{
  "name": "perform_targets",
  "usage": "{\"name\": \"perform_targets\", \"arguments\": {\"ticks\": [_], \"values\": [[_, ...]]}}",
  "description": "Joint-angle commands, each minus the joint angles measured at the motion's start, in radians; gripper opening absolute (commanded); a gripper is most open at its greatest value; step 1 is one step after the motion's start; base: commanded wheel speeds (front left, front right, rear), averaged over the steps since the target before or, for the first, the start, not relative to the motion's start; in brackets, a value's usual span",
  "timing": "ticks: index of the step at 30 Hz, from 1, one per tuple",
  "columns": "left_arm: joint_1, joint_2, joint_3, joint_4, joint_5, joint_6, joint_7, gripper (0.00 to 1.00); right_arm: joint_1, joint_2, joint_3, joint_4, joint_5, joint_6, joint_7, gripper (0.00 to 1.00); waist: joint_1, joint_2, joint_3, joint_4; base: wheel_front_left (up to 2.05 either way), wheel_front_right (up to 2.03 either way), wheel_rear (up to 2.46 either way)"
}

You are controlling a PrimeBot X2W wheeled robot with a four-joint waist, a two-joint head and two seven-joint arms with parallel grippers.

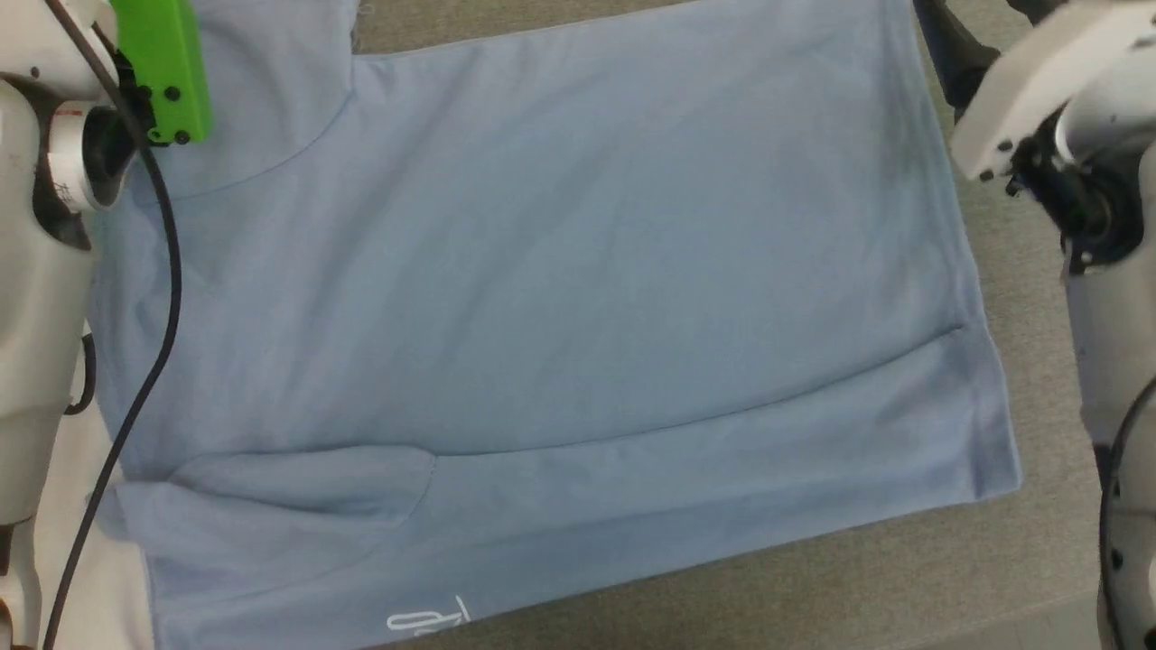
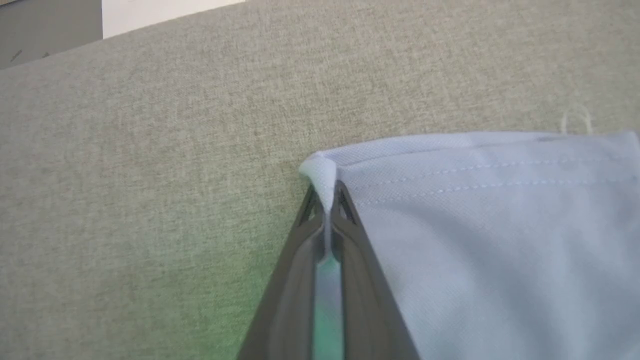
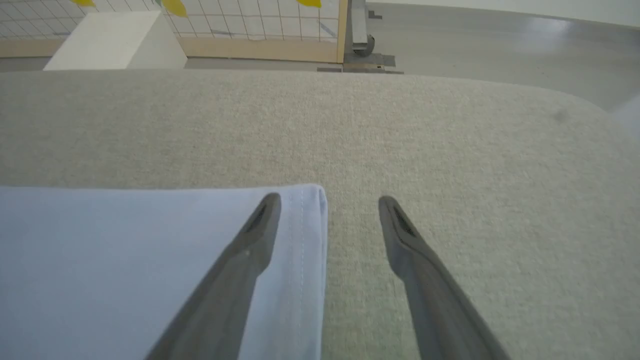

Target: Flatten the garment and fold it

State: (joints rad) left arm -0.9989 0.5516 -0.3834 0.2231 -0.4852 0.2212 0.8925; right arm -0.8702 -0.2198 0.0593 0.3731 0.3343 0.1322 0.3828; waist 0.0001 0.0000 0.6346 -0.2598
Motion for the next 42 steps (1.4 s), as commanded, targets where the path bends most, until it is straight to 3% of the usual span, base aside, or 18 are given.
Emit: {"name": "perform_targets", "arguments": {"ticks": [1,7,8,9,11,16,23,27,34,42], "values": [[0.006,-0.007,-0.01,0.012,-0.006,-0.008,-0.007,0.0,-0.044,0.007,-0.003,0.037,0.004,-0.002,0.046,1.0,-0.0001,0.0,0.019,0.022,0.0,0.0,0.0],[-0.035,-0.031,-0.032,0.013,0.0,-0.041,-0.055,0.0,-0.164,0.005,-0.013,0.178,-0.022,-0.002,0.233,1.0,-0.0001,0.0,0.048,0.059,0.0,0.0,0.0],[-0.039,-0.033,-0.035,0.015,0.001,-0.044,-0.059,0.0,-0.177,0.006,-0.018,0.192,-0.026,-0.002,0.251,0.82,-0.0001,0.0,0.05,0.063,0.0,0.0,0.0],[-0.044,-0.035,-0.038,0.017,0.003,-0.048,-0.065,0.0,-0.189,0.008,-0.022,0.209,-0.035,-0.002,0.274,0.41,-0.0001,0.0,0.052,0.066,0.0,0.0,0.0],[-0.05,-0.04,-0.039,0.024,0.001,-0.055,-0.081,0.0,-0.205,0.012,-0.025,0.236,-0.052,-0.002,0.323,0.0,-0.0001,0.0,0.053,0.071,0.0,0.0,0.0],[-0.049,-0.057,-0.039,0.044,-0.003,-0.07,-0.15,0.0,-0.203,0.021,-0.032,0.231,-0.07,-0.002,0.37,0.0,-0.0001,0.0,0.035,0.083,0.0,0.0,0.0],[0.02,-0.061,-0.008,0.039,-0.01,-0.111,-0.397,0.0,-0.095,0.013,-0.046,0.105,-0.022,-0.002,0.152,0.0,-0.0001,0.0,-0.048,0.097,0.0,0.0,0.0],[0.143,-0.059,0.038,-0.015,-0.05,-0.119,-0.541,0.0,0.028,0.005,-0.048,0.025,0.02,-0.002,0.017,0.0,-0.0001,0.0,-0.128,0.105,0.0,0.0,0.0],[0.43,-0.063,0.097,-0.178,-0.122,-0.087,-0.672,0.0,0.244,-0.021,-0.037,-0.095,0.047,-0.002,-0.134,0.0,-0.0001,0.0,-0.265,0.129,0.0,0.0,0.0],[0.761,-0.078,0.128,-0.324,-0.193,-0.033,-0.723,0.0,0.447,-0.049,-0.07,-0.13,0.02,-0.002,-0.136,0.0,-0.0001,0.0,-0.372,0.172,0.0,0.0,0.0]]}}
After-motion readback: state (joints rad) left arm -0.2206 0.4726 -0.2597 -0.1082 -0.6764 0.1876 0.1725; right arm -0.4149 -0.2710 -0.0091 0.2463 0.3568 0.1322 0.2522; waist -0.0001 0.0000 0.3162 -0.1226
